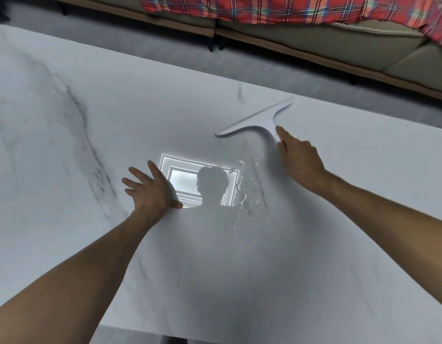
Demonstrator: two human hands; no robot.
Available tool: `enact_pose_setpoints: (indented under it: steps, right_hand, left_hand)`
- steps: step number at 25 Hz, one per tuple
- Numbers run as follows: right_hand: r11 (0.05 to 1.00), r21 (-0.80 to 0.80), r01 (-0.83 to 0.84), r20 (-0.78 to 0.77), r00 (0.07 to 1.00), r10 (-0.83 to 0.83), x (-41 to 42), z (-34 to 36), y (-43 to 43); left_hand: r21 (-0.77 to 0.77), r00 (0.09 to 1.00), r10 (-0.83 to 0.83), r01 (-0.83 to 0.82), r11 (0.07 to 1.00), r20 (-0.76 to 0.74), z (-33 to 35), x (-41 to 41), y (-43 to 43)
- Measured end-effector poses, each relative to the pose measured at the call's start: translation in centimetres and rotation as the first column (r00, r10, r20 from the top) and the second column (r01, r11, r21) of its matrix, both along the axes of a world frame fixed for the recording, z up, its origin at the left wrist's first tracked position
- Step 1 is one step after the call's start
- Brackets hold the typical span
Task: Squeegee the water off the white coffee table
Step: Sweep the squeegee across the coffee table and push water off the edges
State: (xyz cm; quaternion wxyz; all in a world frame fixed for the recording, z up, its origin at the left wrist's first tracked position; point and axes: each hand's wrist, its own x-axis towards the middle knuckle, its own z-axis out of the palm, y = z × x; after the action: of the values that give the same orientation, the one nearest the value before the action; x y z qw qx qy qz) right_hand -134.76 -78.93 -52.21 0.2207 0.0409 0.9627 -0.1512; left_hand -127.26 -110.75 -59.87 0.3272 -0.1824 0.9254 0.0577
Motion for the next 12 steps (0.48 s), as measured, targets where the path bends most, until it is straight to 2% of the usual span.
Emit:
enact_pose_setpoints:
  steps: [4, 6, 9, 12]
  right_hand:
    - [0.999, -0.007, 0.048, 0.135, 0.990, -0.047, 7.8, 2.0, 4.0]
    - [0.995, -0.012, 0.096, 0.163, 0.982, -0.093, 9.1, 3.4, 5.0]
    - [0.981, -0.077, 0.178, 0.052, 0.983, -0.175, 5.6, 4.0, 5.1]
    - [0.923, -0.182, 0.339, 0.029, 0.940, -0.340, -1.2, 3.4, 4.1]
  left_hand:
    - [0.000, 1.000, 0.023, -0.023, 1.000, -0.010, 0.2, 0.3, 0.1]
    - [-0.003, 0.999, 0.038, -0.038, 0.999, -0.009, 0.3, 0.5, 0.1]
    - [0.000, 0.995, -0.033, 0.033, 0.999, -0.095, 0.9, 1.3, 2.3]
    - [0.049, 0.973, -0.127, 0.138, 0.989, -0.190, 1.2, 2.6, 7.0]
